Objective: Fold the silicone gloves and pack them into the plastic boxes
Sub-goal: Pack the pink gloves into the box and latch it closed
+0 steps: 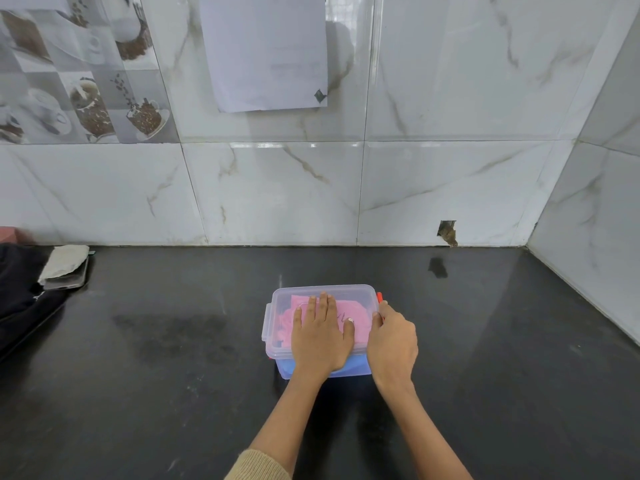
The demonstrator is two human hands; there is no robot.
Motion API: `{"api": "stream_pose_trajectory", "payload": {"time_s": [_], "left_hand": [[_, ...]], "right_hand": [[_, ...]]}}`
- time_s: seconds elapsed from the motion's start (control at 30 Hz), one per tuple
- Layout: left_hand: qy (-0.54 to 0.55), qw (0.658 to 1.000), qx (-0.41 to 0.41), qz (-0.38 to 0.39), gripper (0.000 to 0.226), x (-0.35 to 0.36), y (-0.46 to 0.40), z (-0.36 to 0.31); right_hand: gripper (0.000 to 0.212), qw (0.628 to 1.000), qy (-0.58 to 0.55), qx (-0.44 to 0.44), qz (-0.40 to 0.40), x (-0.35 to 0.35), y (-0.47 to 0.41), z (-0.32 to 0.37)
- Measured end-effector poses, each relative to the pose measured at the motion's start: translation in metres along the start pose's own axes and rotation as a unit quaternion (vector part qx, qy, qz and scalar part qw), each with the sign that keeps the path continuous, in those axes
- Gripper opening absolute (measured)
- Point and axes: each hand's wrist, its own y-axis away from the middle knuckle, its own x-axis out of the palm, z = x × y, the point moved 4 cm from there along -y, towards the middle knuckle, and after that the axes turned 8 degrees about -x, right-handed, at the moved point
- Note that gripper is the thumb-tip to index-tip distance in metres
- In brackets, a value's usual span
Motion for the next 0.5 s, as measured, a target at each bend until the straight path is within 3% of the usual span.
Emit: {"api": "stream_pose_trajectory", "payload": {"time_s": [0.1,0.23,0.37,0.5], "left_hand": [[0.011,1.000,0.002,0.011,0.062,0.000,-0.001,0.001],[0.106,0.994,0.000,-0.014,0.053,-0.008,0.002,0.002],[0.337,0.928,-0.087,-0.136,0.039,-0.020,0.010,0.016],[0.367,0.906,-0.115,-0.175,0.040,-0.020,0.014,0.022]], "right_hand": [[0.044,0.993,0.088,-0.078,0.014,-0.001,-0.003,0.011],[0.046,0.984,0.048,-0.165,0.039,0.005,0.000,0.027],[0.047,0.971,0.037,-0.222,0.074,0.012,0.001,0.037],[0.052,0.945,0.103,-0.264,0.165,0.021,0.004,0.035]]}}
